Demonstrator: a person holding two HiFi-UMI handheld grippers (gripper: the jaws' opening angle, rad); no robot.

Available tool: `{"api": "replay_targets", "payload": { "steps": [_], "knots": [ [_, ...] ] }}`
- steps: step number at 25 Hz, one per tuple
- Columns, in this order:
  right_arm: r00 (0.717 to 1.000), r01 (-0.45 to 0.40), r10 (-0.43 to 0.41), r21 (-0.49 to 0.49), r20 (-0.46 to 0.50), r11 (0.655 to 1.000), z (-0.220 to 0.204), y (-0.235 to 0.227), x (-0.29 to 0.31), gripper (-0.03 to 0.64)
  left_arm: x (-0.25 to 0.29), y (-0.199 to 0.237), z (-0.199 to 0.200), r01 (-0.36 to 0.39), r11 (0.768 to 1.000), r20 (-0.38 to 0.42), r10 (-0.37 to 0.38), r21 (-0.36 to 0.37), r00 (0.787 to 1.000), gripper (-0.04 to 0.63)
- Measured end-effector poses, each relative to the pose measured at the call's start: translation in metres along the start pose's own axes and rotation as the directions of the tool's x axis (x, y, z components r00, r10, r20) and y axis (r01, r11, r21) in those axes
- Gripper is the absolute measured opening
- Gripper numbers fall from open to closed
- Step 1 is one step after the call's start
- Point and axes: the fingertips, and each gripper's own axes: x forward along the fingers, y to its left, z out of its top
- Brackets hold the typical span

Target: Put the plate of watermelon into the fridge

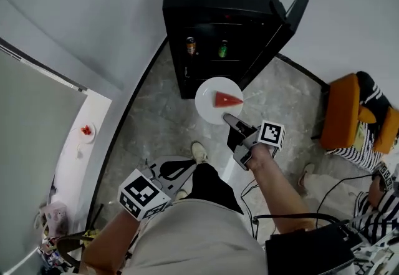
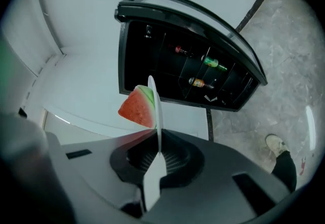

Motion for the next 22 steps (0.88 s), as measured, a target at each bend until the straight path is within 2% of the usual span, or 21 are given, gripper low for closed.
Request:
{"api": "replay_targets", "payload": {
  "steps": [8,14,22],
  "knots": [
    [0.999,0.012,-0.011,0.037,-0.031,0.999,0.099,-0.035,0.114,0.021,0.050,0.058,0.049,-0.046,0.997,0.008,0.046,-0.068,0.999,0.012],
    [1.000,0.024,-0.023,0.069,-0.004,0.997,0.144,-0.059,0.171,0.021,0.061,0.076,0.055,-0.071,0.994,-0.014,0.070,-0.079,0.997,0.012],
    [0.999,0.041,-0.044,0.121,0.028,0.992,0.181,-0.085,0.243,0.021,0.062,0.107,0.053,-0.120,0.990,-0.033,0.118,-0.078,0.992,0.012]
  ]
}}
